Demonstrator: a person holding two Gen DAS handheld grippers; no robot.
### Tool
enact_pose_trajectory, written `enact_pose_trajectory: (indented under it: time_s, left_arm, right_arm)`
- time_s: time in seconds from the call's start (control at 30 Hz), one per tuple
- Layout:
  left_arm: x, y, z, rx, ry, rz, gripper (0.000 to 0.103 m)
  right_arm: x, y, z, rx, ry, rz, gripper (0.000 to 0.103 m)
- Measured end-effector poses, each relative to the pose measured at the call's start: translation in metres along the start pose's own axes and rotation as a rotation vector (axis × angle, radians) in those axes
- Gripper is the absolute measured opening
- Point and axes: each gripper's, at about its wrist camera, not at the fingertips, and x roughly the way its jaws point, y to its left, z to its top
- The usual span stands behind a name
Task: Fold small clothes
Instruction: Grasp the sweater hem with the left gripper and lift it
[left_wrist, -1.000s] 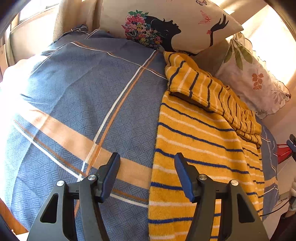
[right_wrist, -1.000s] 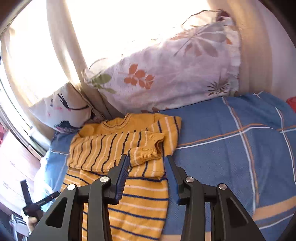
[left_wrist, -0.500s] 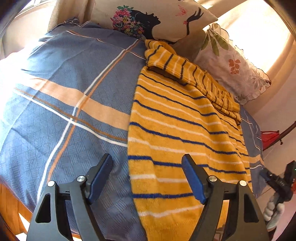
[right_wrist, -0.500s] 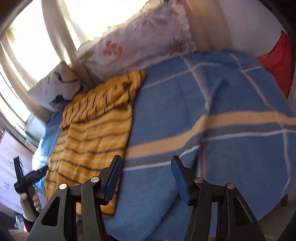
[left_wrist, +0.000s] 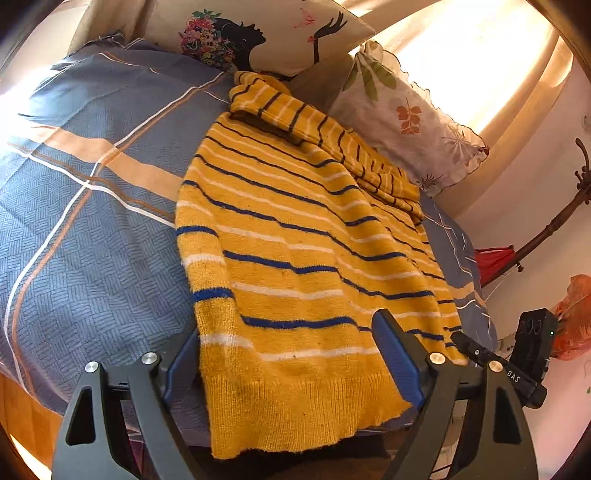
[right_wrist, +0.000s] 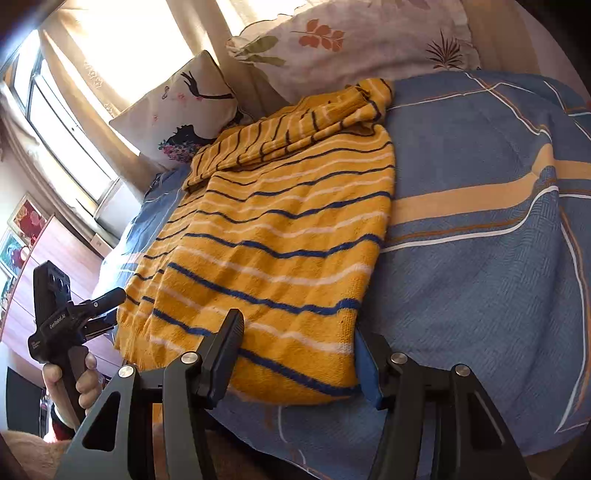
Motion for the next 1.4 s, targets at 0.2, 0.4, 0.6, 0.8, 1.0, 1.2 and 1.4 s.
enact_pose_trajectory:
  time_s: [0.2,0.4,0.6,0.8,1.0,1.2,1.4]
  left_arm:
    - [-0.041,0.011,0.023,-0.066,-0.072,-0.005,0.007]
    - [-0.094,0.025,0.017,-0.048,-0.165,0.032,0.007]
    - [-0.059,0.044,-0.012,-0.069,-0.056,0.098,0.008]
    - [-0.058,0.048,-0.012,-0.079,-0.073,0.080,0.009]
    - [-0.052,0.048,-0.011,-0.079,-0.068,0.084,0.009]
    - [-0.057,0.049,-0.013,-0.081,-0.085,0.071,0.008]
    - [-0.075,0.046,-0.007,-0.110,-0.108,-0.001,0.008]
  right_arm:
    - [-0.028,0.008,0.007,0.052,-0.077,0.085,0.014]
    - [-0.087,-0.012,0.013,0.128,-0.164,0.186,0.002]
    - [-0.069,-0.023,-0.015,0.117,-0.087,0.057,0.005]
    - [-0.034,-0.007,-0.024,0.117,0.009,0.159,0.051]
    - [-0.012,0.028,-0.026,0.000,0.003,0.058,0.056]
    - [0.001,0.059,-0.027,-0.099,0.017,-0.036,0.013]
    - [-0.039,0.033,-0.017,0.048,-0.051,0.121,0.011]
